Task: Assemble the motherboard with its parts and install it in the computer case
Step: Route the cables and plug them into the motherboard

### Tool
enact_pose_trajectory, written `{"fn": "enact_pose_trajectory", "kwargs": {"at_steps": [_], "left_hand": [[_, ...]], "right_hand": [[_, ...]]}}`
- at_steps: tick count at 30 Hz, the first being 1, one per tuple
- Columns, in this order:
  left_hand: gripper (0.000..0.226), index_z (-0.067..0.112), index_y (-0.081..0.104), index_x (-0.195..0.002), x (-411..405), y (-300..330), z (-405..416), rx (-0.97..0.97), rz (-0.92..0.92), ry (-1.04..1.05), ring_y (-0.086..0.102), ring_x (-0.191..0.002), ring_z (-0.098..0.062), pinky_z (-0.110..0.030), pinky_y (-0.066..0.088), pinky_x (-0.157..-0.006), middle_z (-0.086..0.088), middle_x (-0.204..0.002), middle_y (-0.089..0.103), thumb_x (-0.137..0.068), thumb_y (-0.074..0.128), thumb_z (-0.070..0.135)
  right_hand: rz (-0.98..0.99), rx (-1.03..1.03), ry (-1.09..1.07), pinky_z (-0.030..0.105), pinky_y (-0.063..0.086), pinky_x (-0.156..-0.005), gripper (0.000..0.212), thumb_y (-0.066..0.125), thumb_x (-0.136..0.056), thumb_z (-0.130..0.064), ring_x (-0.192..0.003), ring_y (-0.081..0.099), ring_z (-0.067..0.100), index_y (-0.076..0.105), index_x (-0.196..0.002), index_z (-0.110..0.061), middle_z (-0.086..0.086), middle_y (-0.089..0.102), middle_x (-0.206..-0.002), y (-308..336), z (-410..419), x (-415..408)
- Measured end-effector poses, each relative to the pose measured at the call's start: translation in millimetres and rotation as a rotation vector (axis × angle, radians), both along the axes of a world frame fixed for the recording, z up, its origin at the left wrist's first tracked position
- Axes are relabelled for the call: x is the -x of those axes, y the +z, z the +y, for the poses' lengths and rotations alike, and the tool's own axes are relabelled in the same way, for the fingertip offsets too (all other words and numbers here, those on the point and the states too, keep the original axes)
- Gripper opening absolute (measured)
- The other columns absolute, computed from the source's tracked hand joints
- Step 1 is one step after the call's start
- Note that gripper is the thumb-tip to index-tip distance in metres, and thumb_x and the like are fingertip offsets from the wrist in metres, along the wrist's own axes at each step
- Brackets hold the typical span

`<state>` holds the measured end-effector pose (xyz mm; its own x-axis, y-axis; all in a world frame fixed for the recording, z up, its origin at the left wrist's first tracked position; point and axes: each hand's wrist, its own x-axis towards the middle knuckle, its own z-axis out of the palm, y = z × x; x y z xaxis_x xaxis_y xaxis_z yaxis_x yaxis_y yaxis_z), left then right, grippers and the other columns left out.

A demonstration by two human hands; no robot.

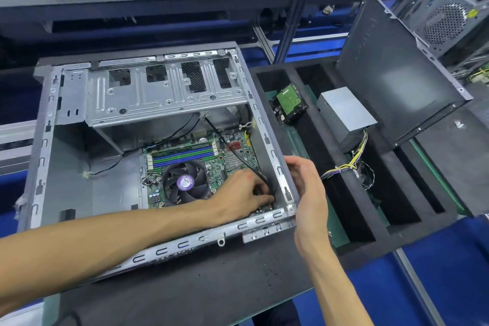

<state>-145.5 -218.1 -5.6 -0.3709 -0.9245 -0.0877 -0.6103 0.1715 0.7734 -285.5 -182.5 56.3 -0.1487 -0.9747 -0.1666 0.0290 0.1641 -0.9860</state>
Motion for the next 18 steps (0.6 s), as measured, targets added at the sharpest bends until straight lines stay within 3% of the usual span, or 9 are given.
{"fn": "enact_pose_trajectory", "kwargs": {"at_steps": [2,5,7,10,15,18], "left_hand": [[0.014,0.017,0.076,-0.081,-0.5,0.2,0.7,0.037,0.005,-0.014,0.062,-0.072,-0.005,-0.028,0.054,-0.072,0.008,-0.08,0.071,-0.082,0.08,0.03],[0.015,0.016,0.076,-0.083,-1.6,2.1,1.4,0.105,0.002,-0.051,0.055,-0.076,0.007,-0.004,0.042,-0.068,0.012,-0.078,0.065,-0.082,0.08,0.03],[0.014,0.017,0.077,-0.086,-2.0,3.6,1.9,0.119,-0.015,-0.068,0.051,-0.076,0.017,0.001,0.035,-0.068,0.016,-0.077,0.059,-0.082,0.079,0.03],[0.012,0.019,0.077,-0.088,-1.1,5.4,1.5,0.113,-0.043,-0.068,0.051,-0.071,0.005,-0.005,0.036,-0.067,0.014,-0.08,0.063,-0.083,0.078,0.03],[0.011,0.017,0.079,-0.084,0.0,7.9,-0.9,-0.014,-0.024,-0.022,0.065,-0.07,-0.003,-0.026,0.055,-0.071,0.01,-0.081,0.074,-0.082,0.079,0.028],[0.012,0.017,0.079,-0.082,-0.2,7.4,0.6,0.001,-0.02,-0.004,0.064,-0.07,-0.004,-0.028,0.054,-0.071,0.009,-0.081,0.073,-0.081,0.08,0.029]], "right_hand": [[0.0,-0.002,-0.001,0.049,0.054,-0.089,0.035,0.037,-0.1,-0.031,-0.101,0.068,0.028,0.072,-0.104,-0.026,0.006,0.073,-0.106,0.0,0.0,0.0],[-0.003,-0.01,-0.001,0.053,0.054,-0.092,0.036,0.037,-0.1,-0.032,-0.101,0.069,0.027,0.072,-0.103,-0.028,0.006,0.073,-0.106,0.5,-0.2,-0.8],[0.002,-0.01,0.0,0.056,0.052,-0.096,0.035,0.037,-0.1,-0.031,-0.103,0.068,0.028,0.072,-0.104,-0.027,0.006,0.073,-0.107,0.5,-0.3,-0.5],[0.005,-0.01,0.0,0.058,0.05,-0.097,0.035,0.037,-0.101,-0.03,-0.104,0.068,0.028,0.071,-0.106,-0.025,0.006,0.073,-0.107,0.5,0.0,0.1],[-0.011,-0.005,0.012,0.056,0.054,-0.092,0.035,0.037,-0.101,-0.032,-0.099,0.069,0.029,0.071,-0.106,-0.023,0.008,0.073,-0.106,0.1,0.3,0.7],[-0.017,-0.006,0.013,0.054,0.055,-0.09,0.034,0.037,-0.101,-0.031,-0.098,0.069,0.03,0.071,-0.105,-0.024,0.008,0.074,-0.104,-1.3,-0.4,0.9]]}}
